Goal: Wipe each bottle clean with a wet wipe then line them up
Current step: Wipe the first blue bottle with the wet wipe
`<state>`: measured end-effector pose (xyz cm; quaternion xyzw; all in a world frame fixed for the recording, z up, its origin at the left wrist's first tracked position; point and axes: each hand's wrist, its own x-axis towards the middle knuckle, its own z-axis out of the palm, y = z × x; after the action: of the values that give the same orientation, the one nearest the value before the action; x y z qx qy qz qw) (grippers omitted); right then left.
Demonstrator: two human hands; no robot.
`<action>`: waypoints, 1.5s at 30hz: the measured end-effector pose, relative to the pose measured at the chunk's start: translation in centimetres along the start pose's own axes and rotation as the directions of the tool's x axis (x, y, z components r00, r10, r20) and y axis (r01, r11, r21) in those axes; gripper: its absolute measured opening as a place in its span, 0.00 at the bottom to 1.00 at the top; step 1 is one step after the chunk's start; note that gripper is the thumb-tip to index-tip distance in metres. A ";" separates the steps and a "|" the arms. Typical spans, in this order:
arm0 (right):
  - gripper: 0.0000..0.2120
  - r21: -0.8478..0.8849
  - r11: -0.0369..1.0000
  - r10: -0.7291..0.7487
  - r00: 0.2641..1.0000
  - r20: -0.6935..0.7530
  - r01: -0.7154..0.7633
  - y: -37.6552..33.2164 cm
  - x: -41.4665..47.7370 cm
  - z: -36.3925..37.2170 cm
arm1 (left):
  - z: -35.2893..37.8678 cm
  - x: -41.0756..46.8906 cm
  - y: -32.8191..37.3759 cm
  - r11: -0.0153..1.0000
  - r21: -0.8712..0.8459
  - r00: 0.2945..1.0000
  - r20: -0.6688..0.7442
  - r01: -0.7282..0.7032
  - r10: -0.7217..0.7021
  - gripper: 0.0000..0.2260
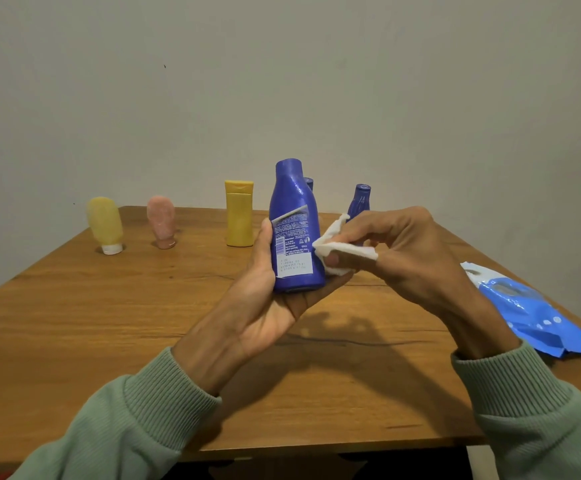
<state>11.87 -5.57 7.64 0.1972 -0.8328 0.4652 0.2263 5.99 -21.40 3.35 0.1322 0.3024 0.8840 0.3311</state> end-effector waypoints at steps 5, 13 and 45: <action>0.09 -0.055 0.998 -0.014 0.994 0.105 0.020 -0.7 -0.2 0.1 | -0.1 0.1 0.3 0.999 0.054 1.000 -0.020 -0.005 0.006 0.26; 0.07 0.177 0.983 0.093 0.961 -0.262 -0.047 0.8 0.1 1.5 | 0.2 -0.2 -0.2 0.969 0.247 1.000 0.021 -0.006 0.001 0.22; 0.15 -0.191 0.977 -0.182 0.839 -0.512 0.096 1.2 1.1 1.6 | -1.1 -0.3 -1.0 0.567 0.809 0.986 0.097 -0.156 0.133 0.21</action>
<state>10.04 -6.55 6.69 0.1035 -0.7563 0.4163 0.4939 6.21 -21.47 1.87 0.3044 0.6579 0.6691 0.1639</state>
